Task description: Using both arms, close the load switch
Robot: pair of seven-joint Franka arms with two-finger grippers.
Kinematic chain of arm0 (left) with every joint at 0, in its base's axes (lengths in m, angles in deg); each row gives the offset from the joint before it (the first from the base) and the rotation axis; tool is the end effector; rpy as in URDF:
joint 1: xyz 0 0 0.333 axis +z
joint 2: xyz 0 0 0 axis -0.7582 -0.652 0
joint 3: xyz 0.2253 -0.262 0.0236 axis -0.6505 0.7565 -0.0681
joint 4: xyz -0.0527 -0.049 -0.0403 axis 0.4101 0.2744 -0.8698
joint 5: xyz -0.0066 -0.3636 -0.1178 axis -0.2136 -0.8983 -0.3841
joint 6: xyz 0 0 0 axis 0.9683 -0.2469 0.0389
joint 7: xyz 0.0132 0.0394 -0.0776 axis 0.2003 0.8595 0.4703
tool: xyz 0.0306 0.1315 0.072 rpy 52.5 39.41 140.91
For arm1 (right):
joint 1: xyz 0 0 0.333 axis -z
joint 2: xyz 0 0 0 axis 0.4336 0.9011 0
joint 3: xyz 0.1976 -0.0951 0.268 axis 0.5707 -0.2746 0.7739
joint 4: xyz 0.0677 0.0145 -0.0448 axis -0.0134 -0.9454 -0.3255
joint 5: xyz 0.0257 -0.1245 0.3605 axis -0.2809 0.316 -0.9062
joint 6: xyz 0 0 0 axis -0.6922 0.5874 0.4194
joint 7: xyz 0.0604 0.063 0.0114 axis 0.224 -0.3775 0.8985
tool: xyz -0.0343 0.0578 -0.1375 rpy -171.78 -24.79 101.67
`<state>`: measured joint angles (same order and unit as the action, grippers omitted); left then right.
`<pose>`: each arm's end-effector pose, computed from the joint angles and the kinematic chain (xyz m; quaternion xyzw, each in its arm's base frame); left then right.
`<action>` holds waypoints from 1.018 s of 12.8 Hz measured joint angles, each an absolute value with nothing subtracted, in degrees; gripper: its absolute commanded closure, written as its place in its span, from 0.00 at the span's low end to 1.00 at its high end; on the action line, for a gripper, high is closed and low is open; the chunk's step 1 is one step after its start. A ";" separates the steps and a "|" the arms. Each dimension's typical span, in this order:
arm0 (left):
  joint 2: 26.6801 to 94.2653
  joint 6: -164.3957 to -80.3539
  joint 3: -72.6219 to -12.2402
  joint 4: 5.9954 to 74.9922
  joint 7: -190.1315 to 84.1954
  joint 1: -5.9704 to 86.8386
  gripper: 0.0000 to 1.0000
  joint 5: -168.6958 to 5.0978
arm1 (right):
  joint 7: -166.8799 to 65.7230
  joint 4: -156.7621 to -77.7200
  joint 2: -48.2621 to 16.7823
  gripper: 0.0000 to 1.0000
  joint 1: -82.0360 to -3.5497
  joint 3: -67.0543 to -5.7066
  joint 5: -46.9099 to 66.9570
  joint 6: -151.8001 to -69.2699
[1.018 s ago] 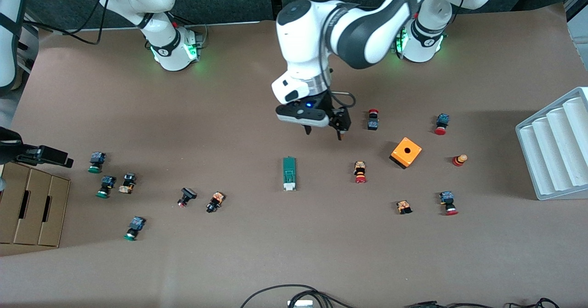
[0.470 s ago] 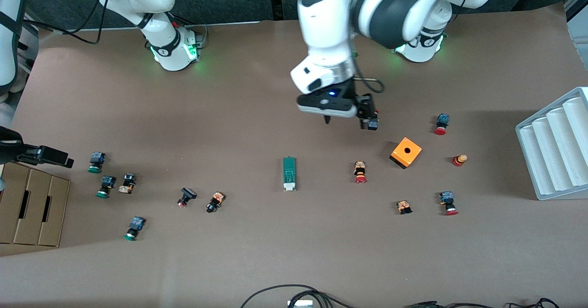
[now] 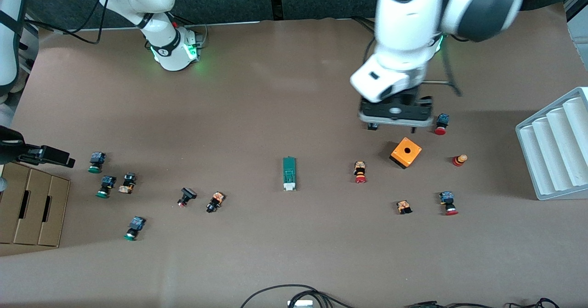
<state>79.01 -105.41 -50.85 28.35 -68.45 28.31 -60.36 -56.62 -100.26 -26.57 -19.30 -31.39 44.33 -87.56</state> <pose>0.5377 -0.2798 0.5793 -0.9901 0.0893 -0.0865 0.0656 0.6141 -0.0664 0.5495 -0.9971 0.0698 0.0173 0.0228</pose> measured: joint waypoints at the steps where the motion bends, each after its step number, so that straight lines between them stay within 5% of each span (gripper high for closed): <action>1: 79.98 -104.60 -50.91 28.33 -67.87 30.68 0.00 -61.85 | -56.62 -100.28 -26.55 0.00 -19.30 -31.38 44.33 -87.47; 9: 86.53 -97.80 -51.60 31.70 -45.56 53.68 0.00 -68.33 | -56.62 -100.38 -26.52 0.00 -19.31 -31.23 44.33 -87.30; 13: 87.38 -97.84 -56.64 33.93 -41.79 54.89 0.00 -69.43 | -56.62 -100.39 -26.52 0.00 -19.32 -31.20 44.33 -87.28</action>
